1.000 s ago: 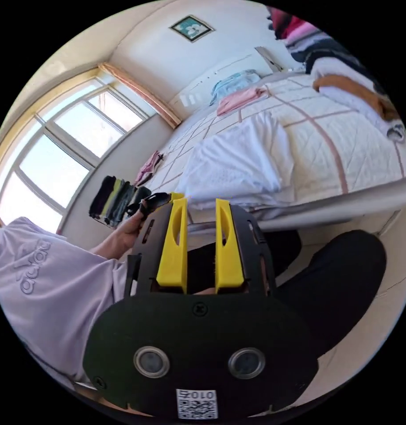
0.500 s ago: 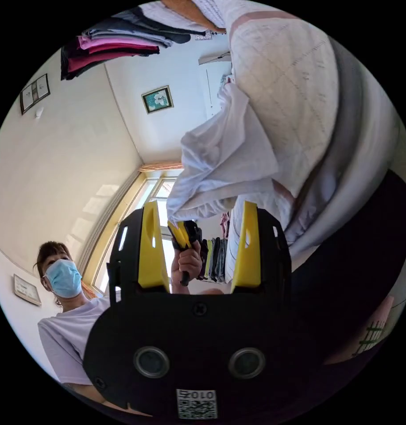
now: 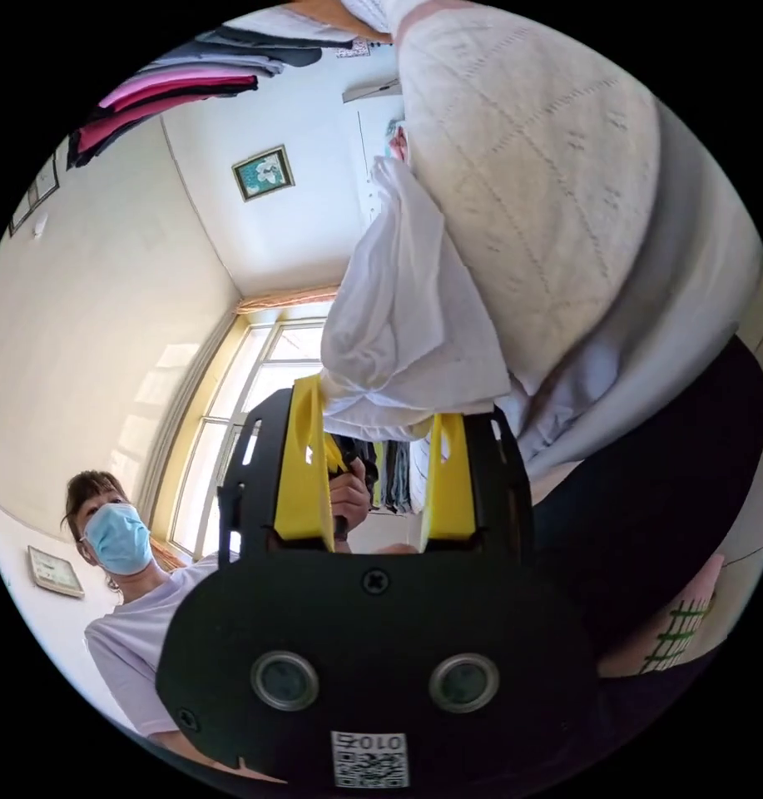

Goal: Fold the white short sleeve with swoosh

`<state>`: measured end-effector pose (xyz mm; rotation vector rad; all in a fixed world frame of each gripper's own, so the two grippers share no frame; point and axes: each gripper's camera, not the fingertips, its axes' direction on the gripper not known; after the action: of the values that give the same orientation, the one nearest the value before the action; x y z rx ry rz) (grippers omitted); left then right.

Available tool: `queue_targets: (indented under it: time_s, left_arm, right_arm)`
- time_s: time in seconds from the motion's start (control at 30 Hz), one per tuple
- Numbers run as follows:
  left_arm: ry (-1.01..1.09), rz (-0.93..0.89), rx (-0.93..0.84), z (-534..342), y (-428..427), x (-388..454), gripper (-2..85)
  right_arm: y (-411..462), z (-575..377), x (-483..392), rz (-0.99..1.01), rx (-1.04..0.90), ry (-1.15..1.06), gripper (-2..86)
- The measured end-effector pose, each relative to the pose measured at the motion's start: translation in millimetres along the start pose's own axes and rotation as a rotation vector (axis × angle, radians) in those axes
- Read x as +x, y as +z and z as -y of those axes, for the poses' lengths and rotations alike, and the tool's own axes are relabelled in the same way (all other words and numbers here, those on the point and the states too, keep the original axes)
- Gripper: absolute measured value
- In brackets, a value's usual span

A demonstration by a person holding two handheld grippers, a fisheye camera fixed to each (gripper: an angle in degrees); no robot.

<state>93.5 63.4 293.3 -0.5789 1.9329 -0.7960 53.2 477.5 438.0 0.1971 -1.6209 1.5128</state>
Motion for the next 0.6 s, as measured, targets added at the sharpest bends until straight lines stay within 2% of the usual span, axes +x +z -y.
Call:
queue_targets:
  time_s: [0.1, 0.3, 0.6]
  left_arm:
    - [0.006, -0.001, -0.003, -17, 13, -3, 5.1]
    - [0.073, 0.191, -0.096, -63, 46, -17, 7.1]
    - [0.006, 0.168, -0.086, -144, 135, -51, 9.8]
  right_arm:
    - [1, 2, -1, 0.029, 0.005, -0.027, 10.3]
    - [19, 6, -35, -0.270, -0.050, -0.098, 6.5]
    - [62, -13, -17, -0.335, -0.066, -0.083, 6.8]
